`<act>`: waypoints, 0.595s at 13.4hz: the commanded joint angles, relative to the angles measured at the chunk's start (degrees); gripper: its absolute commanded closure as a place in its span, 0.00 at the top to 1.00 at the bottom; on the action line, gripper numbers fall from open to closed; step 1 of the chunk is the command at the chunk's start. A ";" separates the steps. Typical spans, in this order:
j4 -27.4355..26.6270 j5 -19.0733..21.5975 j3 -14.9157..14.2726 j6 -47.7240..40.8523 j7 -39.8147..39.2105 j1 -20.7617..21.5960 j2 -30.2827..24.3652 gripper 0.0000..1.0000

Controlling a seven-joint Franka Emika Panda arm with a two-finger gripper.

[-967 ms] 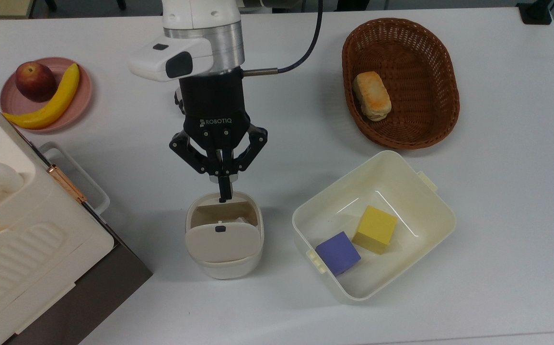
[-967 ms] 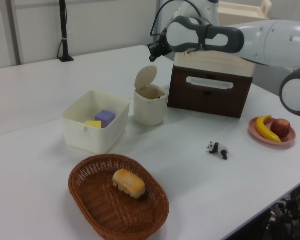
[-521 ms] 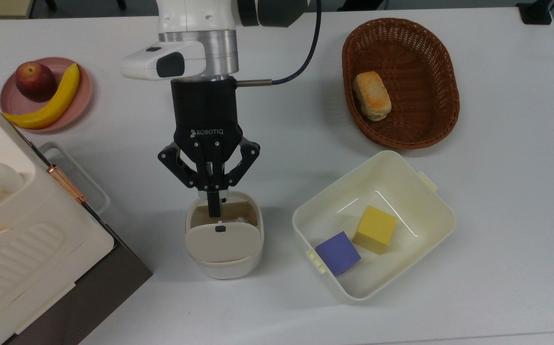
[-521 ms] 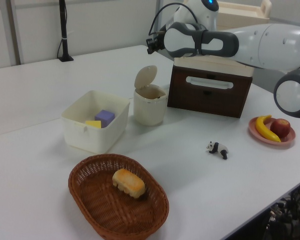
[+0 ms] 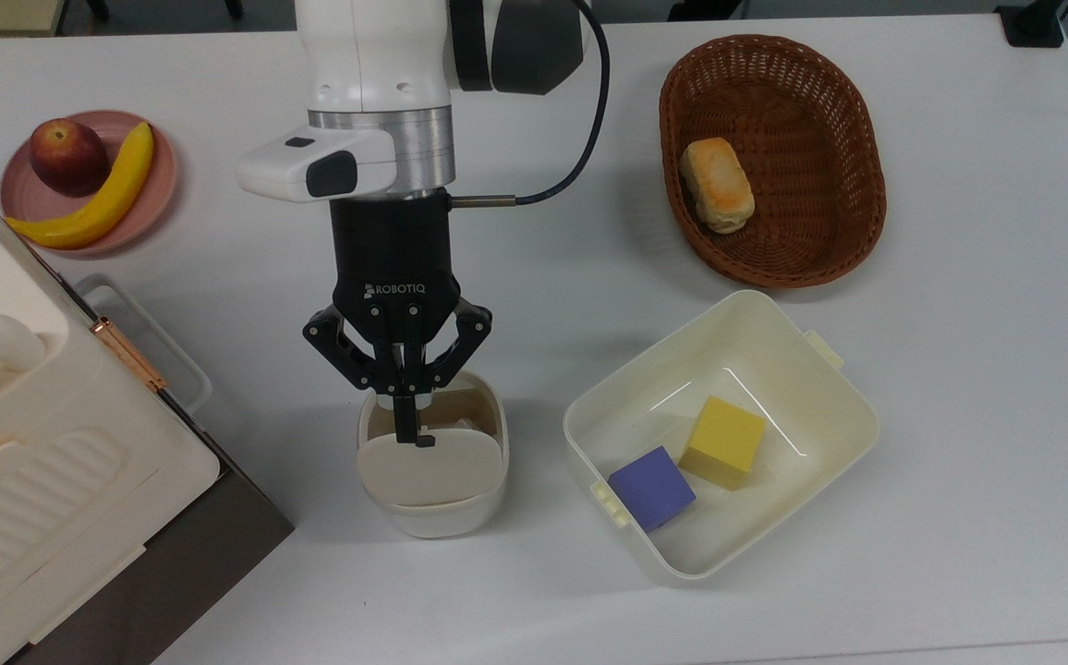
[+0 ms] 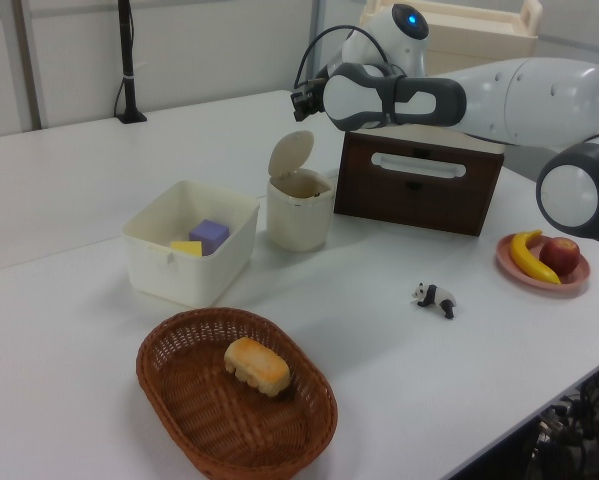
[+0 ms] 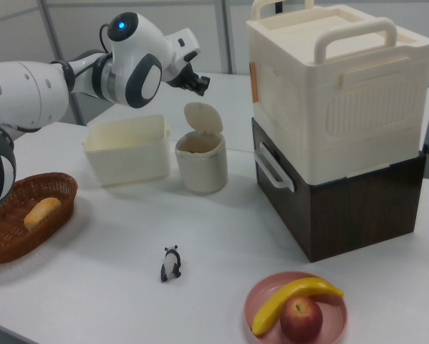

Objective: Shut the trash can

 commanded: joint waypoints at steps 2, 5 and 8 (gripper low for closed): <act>1.04 -1.43 -0.79 0.99 -0.69 0.14 0.83 0.00; 0.86 -3.54 -0.79 0.99 -0.60 0.14 1.88 0.00; 0.86 -3.72 -0.79 0.99 -0.69 0.14 2.06 0.00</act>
